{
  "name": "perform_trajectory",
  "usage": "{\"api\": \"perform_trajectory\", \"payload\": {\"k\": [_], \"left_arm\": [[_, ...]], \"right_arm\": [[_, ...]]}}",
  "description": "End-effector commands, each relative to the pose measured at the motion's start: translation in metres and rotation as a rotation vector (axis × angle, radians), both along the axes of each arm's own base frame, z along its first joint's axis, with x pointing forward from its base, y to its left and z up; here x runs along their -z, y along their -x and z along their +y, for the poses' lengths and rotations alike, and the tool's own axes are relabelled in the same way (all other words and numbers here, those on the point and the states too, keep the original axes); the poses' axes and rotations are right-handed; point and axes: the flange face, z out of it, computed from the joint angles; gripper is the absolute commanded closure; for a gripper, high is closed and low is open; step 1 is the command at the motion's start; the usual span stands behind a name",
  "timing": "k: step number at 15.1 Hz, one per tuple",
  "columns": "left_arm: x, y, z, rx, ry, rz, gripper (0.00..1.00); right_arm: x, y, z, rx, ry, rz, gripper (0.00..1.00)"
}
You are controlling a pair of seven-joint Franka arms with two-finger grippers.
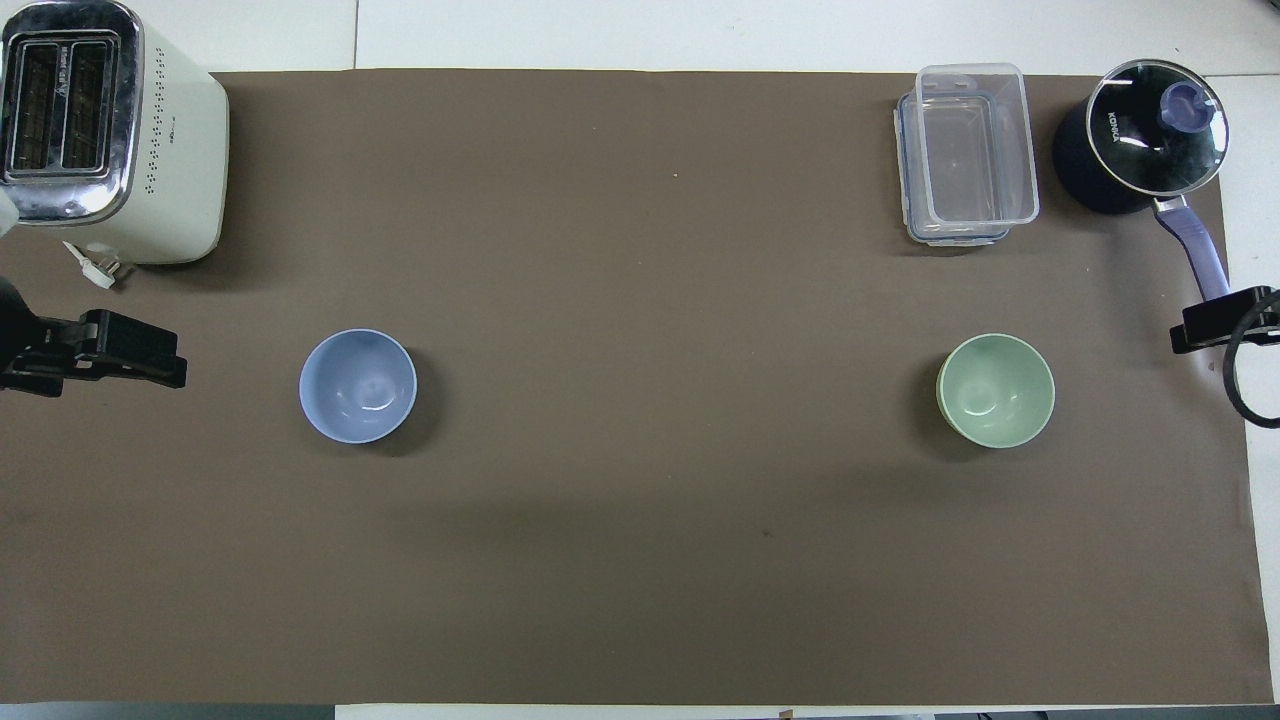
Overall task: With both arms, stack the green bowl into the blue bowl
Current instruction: 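Move the left gripper to blue bowl while the right gripper nears green bowl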
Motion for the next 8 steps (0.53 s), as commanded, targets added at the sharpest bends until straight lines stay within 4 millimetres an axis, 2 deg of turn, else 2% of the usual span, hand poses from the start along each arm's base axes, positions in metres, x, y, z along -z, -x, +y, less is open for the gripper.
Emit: {"api": "perform_trajectory", "payload": {"k": [1, 5, 8], "left_arm": [[-0.005, 0.005, -0.004, -0.007, 0.015, -0.002, 0.00], [-0.001, 0.008, -0.006, 0.007, 0.014, 0.002, 0.00], [0.005, 0.010, 0.001, -0.002, 0.014, 0.014, 0.00]], "right_arm": [[-0.002, 0.002, -0.001, -0.020, -0.005, -0.003, 0.00], [-0.001, 0.003, -0.003, -0.014, -0.005, 0.000, 0.00], [-0.001, 0.002, -0.001, -0.013, -0.005, -0.007, 0.00]]}}
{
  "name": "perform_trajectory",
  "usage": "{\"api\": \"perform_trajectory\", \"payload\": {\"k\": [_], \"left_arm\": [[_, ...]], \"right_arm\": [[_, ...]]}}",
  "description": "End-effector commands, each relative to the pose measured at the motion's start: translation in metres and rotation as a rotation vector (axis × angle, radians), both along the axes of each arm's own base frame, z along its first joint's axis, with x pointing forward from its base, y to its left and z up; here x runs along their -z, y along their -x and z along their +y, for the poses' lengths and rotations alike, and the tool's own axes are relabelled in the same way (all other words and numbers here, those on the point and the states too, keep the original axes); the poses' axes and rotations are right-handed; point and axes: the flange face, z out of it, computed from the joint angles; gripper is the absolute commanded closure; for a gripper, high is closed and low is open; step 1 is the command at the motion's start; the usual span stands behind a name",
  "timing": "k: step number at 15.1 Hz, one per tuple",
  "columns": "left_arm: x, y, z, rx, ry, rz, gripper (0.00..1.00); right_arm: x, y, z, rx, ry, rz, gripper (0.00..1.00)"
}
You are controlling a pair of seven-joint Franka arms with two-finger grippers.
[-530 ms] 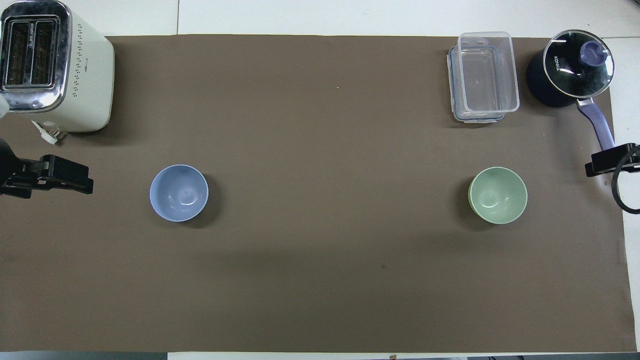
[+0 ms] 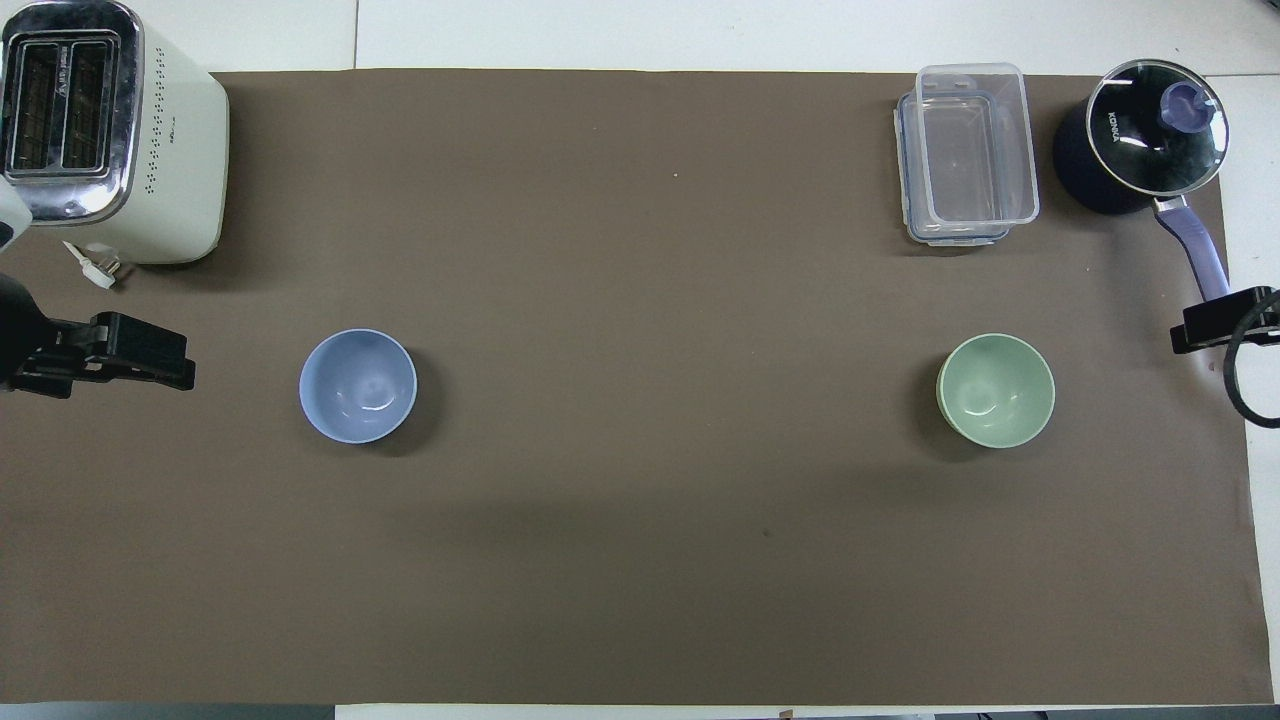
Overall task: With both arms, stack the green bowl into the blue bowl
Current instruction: 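Move the left gripper to blue bowl while the right gripper nears green bowl, then grasp blue bowl with the left gripper while the right gripper grasps green bowl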
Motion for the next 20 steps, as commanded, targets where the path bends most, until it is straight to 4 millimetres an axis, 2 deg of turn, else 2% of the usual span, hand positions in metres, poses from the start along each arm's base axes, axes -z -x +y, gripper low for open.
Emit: {"api": "perform_trajectory", "payload": {"k": [1, 2, 4, 6, 8, 9, 11, 12, 13, 14, 16, 17, 20], "left_arm": [[0.005, 0.011, 0.003, -0.009, 0.013, -0.006, 0.00], [0.010, 0.012, 0.005, -0.018, 0.013, -0.013, 0.00], [0.033, 0.017, 0.009, -0.018, 0.020, -0.068, 0.00], [0.076, 0.017, 0.014, 0.010, 0.022, -0.071, 0.00], [0.114, 0.012, 0.023, 0.031, 0.024, -0.057, 0.00], [0.139, 0.011, 0.027, 0.039, 0.024, -0.061, 0.00], [0.192, 0.012, 0.030, 0.068, 0.024, -0.072, 0.00], [0.223, 0.007, 0.030, 0.087, 0.026, -0.068, 0.00], [0.243, 0.003, 0.027, 0.092, 0.026, -0.068, 0.00], [0.255, -0.002, 0.025, 0.093, 0.027, -0.071, 0.00], [0.277, -0.011, 0.023, 0.092, 0.028, -0.072, 0.02], [0.281, -0.013, 0.023, 0.093, 0.028, -0.078, 0.04], [0.292, -0.014, 0.023, 0.094, 0.028, -0.066, 0.09]], "right_arm": [[-0.002, 0.002, 0.000, -0.019, -0.003, -0.009, 0.00], [-0.002, 0.002, 0.001, -0.027, -0.004, -0.008, 0.00], [-0.001, 0.004, 0.002, -0.037, -0.016, -0.008, 0.00], [0.026, 0.012, 0.003, -0.043, -0.023, -0.039, 0.00], [0.070, 0.031, 0.002, -0.042, -0.025, -0.102, 0.00], [0.095, 0.036, 0.003, -0.046, -0.027, -0.103, 0.00], [0.138, 0.030, -0.002, -0.025, -0.070, -0.059, 0.00], [0.172, 0.021, -0.014, 0.010, -0.100, -0.035, 0.00], [0.200, 0.014, -0.020, -0.036, -0.093, -0.048, 0.00], [0.223, 0.012, -0.020, -0.112, -0.081, -0.083, 0.00], [0.250, 0.018, -0.023, -0.133, -0.058, -0.133, 0.00], [0.256, 0.020, -0.019, -0.112, -0.057, -0.136, 0.00], [0.278, 0.018, -0.023, -0.103, -0.049, -0.129, 0.00]]}}
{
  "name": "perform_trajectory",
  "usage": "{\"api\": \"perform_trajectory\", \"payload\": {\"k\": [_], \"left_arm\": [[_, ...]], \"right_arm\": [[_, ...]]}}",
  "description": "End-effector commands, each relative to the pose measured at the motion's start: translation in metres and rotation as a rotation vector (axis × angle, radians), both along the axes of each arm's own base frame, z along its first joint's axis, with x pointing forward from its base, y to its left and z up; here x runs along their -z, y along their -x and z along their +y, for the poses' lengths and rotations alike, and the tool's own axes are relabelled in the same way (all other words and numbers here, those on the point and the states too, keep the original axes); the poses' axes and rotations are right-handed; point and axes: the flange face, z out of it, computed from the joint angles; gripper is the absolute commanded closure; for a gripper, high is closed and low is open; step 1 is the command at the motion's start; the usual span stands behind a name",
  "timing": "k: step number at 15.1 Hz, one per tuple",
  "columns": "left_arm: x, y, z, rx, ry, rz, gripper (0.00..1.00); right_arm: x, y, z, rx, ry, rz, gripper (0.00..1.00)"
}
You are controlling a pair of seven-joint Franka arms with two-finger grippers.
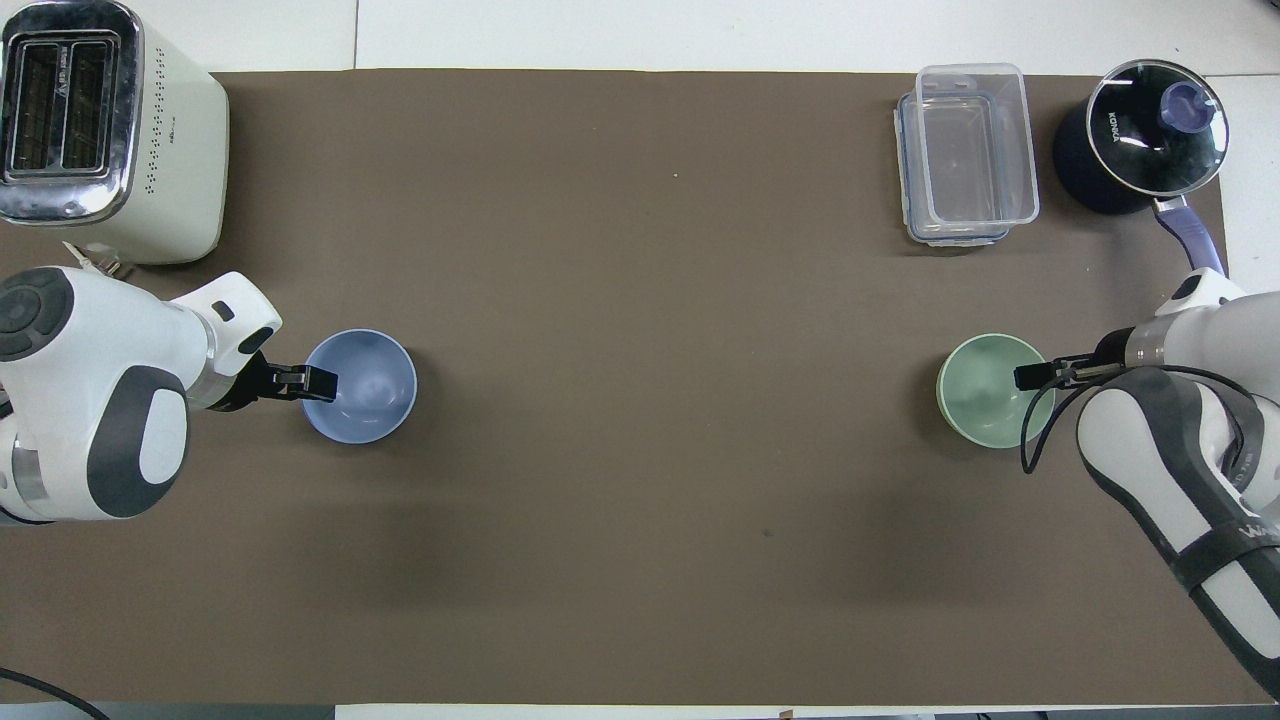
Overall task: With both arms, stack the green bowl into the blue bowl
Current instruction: 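Grasp blue bowl with the left gripper while the right gripper grasps green bowl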
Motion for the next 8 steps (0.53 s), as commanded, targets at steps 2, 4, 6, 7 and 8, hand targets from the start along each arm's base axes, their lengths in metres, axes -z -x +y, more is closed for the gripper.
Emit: {"api": "perform_trajectory", "payload": {"k": [2, 4, 6, 7, 8], "left_arm": [[0.008, 0.002, -0.001, 0.011, 0.011, -0.007, 0.12], [0.017, 0.006, -0.001, 0.012, 0.011, -0.022, 0.14], [0.030, 0.007, -0.013, 0.037, 0.011, -0.021, 0.19], [0.032, 0.007, -0.014, 0.044, 0.011, -0.019, 0.20], [0.032, 0.006, -0.014, 0.045, 0.012, -0.024, 0.24]], "right_arm": [[0.005, 0.002, 0.002, -0.033, -0.006, -0.020, 0.03], [0.006, 0.003, -0.001, -0.058, -0.006, -0.020, 0.16], [0.011, 0.008, 0.003, -0.062, -0.009, -0.006, 0.25], [0.014, 0.011, 0.005, -0.059, -0.013, -0.005, 0.27], [0.014, 0.011, 0.005, -0.057, -0.013, -0.005, 0.27]]}}
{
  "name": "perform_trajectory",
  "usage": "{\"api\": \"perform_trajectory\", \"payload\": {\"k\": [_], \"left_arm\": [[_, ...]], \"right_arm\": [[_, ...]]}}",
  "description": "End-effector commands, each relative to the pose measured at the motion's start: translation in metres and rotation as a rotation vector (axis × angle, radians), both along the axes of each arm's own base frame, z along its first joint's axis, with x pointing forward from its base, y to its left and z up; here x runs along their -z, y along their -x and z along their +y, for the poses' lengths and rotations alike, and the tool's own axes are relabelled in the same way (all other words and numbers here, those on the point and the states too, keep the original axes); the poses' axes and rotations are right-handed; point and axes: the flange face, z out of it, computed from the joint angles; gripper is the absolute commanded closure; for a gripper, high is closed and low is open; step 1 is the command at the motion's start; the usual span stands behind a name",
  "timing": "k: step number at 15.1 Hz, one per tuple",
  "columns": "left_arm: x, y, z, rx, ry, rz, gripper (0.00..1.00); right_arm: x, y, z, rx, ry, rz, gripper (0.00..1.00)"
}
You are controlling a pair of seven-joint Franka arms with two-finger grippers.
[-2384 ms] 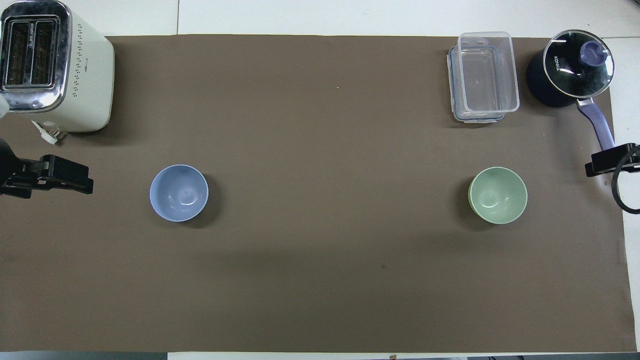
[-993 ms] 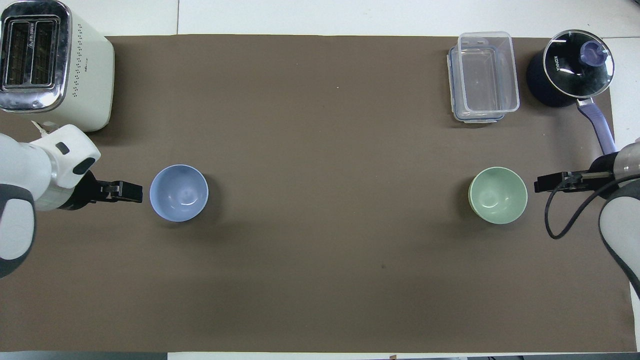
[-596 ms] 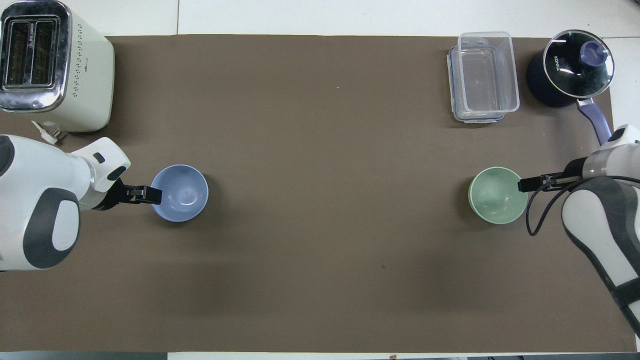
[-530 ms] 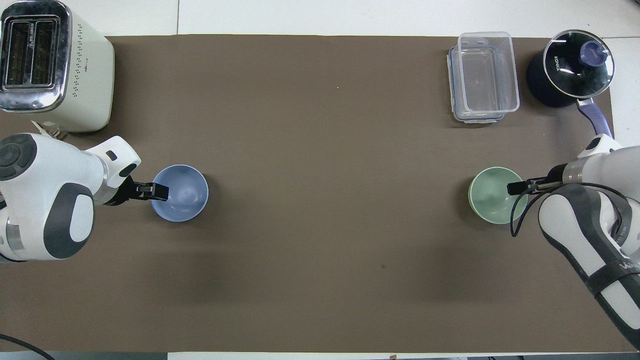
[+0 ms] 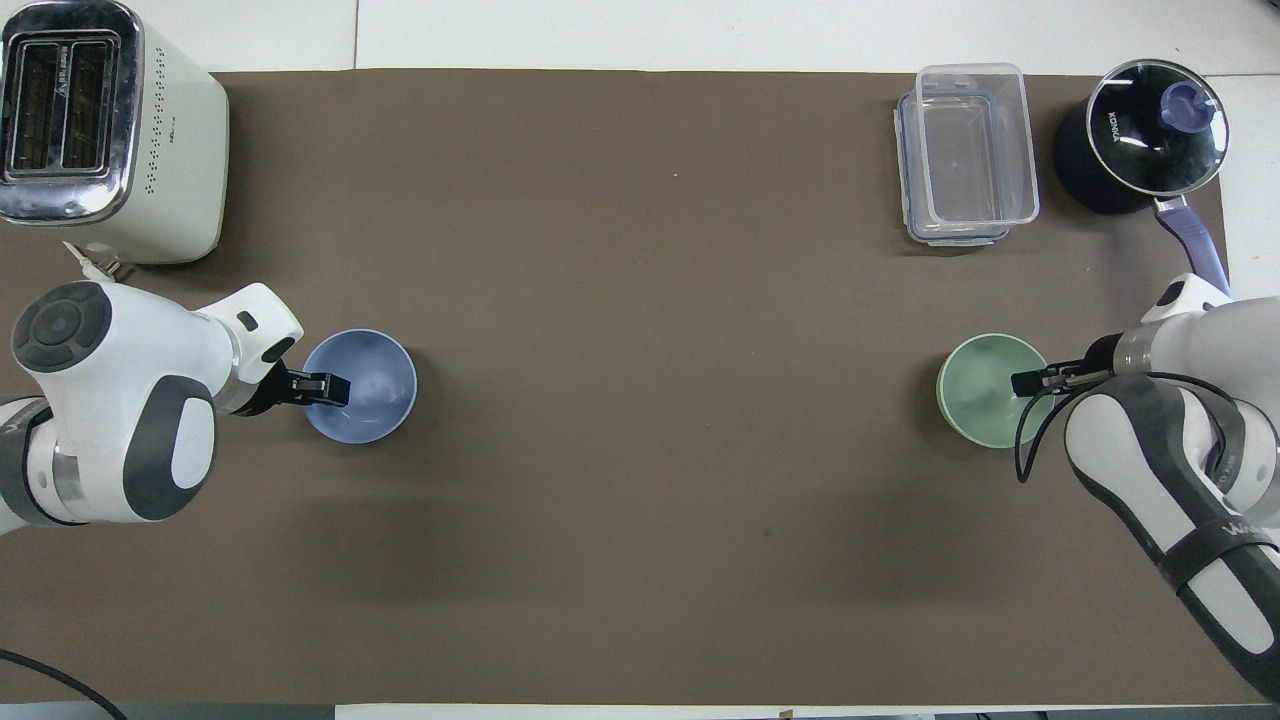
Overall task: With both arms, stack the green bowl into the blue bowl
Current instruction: 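Grasp blue bowl with the left gripper while the right gripper grasps green bowl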
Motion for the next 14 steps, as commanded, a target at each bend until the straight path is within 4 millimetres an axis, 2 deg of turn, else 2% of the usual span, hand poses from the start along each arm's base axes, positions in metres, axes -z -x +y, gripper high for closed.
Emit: {"api": "perform_trajectory", "payload": {"k": [1, 2, 3, 4, 5, 6, 8, 10, 11, 12, 14], "left_arm": [[0.006, 0.000, -0.005, 0.025, 0.012, -0.023, 0.33], [0.006, 0.000, -0.005, 0.038, 0.012, -0.022, 0.55], [0.006, 0.000, -0.004, 0.055, 0.013, -0.023, 0.88], [0.005, -0.001, -0.002, 0.076, 0.013, -0.027, 1.00], [0.005, -0.003, 0.002, 0.087, 0.011, -0.028, 1.00], [0.004, -0.007, 0.002, 0.088, 0.012, -0.031, 1.00], [-0.007, -0.019, -0.001, 0.089, 0.013, -0.030, 1.00], [-0.044, -0.035, -0.015, 0.091, 0.016, -0.024, 1.00], [-0.067, -0.042, -0.030, 0.101, 0.016, -0.006, 1.00], [-0.084, -0.049, -0.055, 0.117, 0.016, 0.011, 1.00], [-0.093, -0.038, -0.120, 0.097, 0.008, 0.017, 1.00]], "right_arm": [[0.004, 0.007, 0.001, -0.014, -0.014, -0.015, 0.29], [0.004, 0.008, 0.001, -0.015, -0.014, -0.013, 0.37], [0.005, 0.008, 0.001, -0.015, -0.015, -0.012, 0.46], [0.005, 0.008, 0.002, -0.017, -0.015, -0.010, 0.66], [0.005, 0.008, 0.003, -0.017, -0.016, -0.007, 0.87], [0.005, 0.009, 0.003, -0.016, -0.018, -0.001, 1.00], [-0.001, 0.004, 0.003, -0.022, -0.021, 0.004, 1.00], [-0.022, -0.012, 0.000, -0.028, -0.031, 0.031, 1.00], [-0.035, -0.022, -0.002, -0.031, -0.037, 0.049, 1.00], [-0.052, -0.030, -0.002, -0.038, -0.044, 0.065, 1.00], [-0.097, -0.040, 0.001, -0.060, -0.045, 0.101, 1.00]]}}
